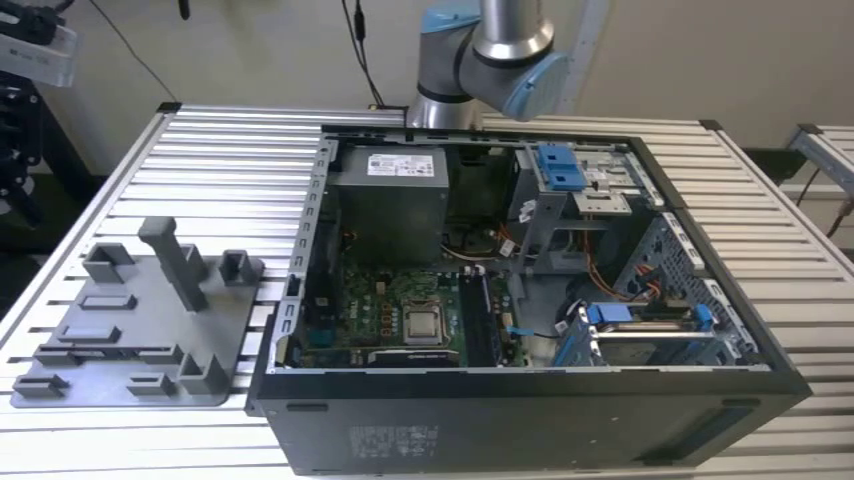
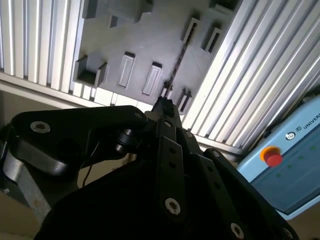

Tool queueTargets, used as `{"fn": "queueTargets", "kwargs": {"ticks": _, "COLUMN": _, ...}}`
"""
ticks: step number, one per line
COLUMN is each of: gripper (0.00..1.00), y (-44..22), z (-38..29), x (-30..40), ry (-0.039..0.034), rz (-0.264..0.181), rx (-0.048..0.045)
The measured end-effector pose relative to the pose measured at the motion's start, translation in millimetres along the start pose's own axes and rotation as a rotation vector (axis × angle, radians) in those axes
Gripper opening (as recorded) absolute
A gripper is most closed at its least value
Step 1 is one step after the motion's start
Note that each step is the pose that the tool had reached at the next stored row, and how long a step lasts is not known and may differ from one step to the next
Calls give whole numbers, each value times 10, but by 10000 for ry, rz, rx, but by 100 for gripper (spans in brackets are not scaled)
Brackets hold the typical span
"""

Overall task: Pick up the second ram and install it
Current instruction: 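Pick up the second ram and move it above second insertion slot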

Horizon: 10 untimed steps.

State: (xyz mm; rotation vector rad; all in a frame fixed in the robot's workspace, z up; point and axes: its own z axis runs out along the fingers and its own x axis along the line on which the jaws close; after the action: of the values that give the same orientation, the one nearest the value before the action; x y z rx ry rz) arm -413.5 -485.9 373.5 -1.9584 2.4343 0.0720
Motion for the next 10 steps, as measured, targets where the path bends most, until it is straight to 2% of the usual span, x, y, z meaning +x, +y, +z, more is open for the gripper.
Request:
{"fn": "queueTargets", "kwargs": {"ticks": 5, "gripper": 12, "y": 1, "z": 0, "x": 0, "ry": -4, "rz": -9, "rx": 22}}
{"fn": "queueTargets", "kwargs": {"ticks": 6, "gripper": 18, "y": 1, "z": 0, "x": 0, "ry": -5, "rz": -10, "rx": 26}}
{"fn": "queueTargets", "kwargs": {"ticks": 7, "gripper": 18, "y": 1, "z": 0, "x": 0, "ry": -6, "rz": -12, "rx": 30}}
{"fn": "queueTargets", "kwargs": {"ticks": 8, "gripper": 24, "y": 1, "z": 0, "x": 0, "ry": -6, "rz": -15, "rx": 34}}
{"fn": "queueTargets", "kwargs": {"ticks": 9, "gripper": 24, "y": 1, "z": 0, "x": 0, "ry": -8, "rz": -16, "rx": 39}}
{"fn": "queueTargets", "kwargs": {"ticks": 10, "gripper": 36, "y": 1, "z": 0, "x": 0, "ry": -8, "rz": -18, "rx": 43}}
